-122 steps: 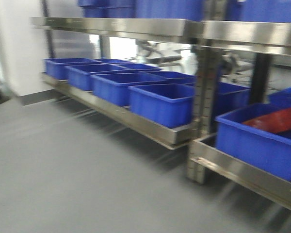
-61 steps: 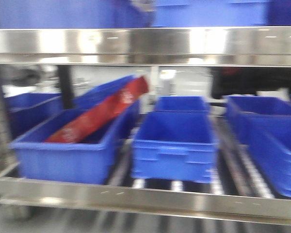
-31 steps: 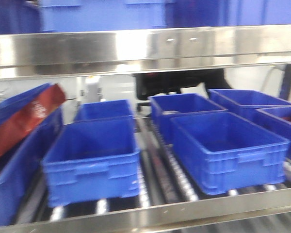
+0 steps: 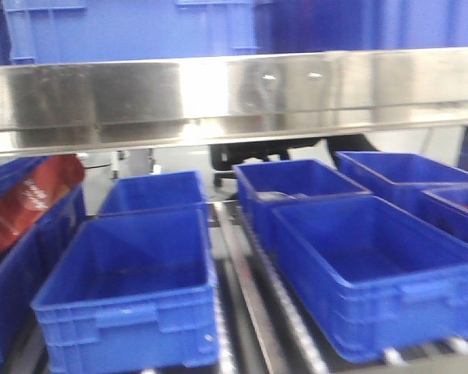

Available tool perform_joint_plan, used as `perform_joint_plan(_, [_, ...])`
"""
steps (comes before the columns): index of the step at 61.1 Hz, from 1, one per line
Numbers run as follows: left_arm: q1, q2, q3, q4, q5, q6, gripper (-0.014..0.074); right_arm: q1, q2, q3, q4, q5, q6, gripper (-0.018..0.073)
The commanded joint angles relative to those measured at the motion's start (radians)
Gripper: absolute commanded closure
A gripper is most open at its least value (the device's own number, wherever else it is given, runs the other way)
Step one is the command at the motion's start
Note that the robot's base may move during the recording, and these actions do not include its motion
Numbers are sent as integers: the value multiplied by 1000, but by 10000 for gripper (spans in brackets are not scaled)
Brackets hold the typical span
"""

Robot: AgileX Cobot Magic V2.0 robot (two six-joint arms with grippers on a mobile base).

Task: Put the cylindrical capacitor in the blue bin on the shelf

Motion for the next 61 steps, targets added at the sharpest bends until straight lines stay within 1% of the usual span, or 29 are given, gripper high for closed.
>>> perform_joint_plan(1, [-7,-3,-2,-5,-21,-1,707,1,-3,-7,-11,-23,-1,691])
perform_joint_plan(61, [-7,-3,-2,-5,-21,-1,707,1,-3,-7,-11,-23,-1,691])
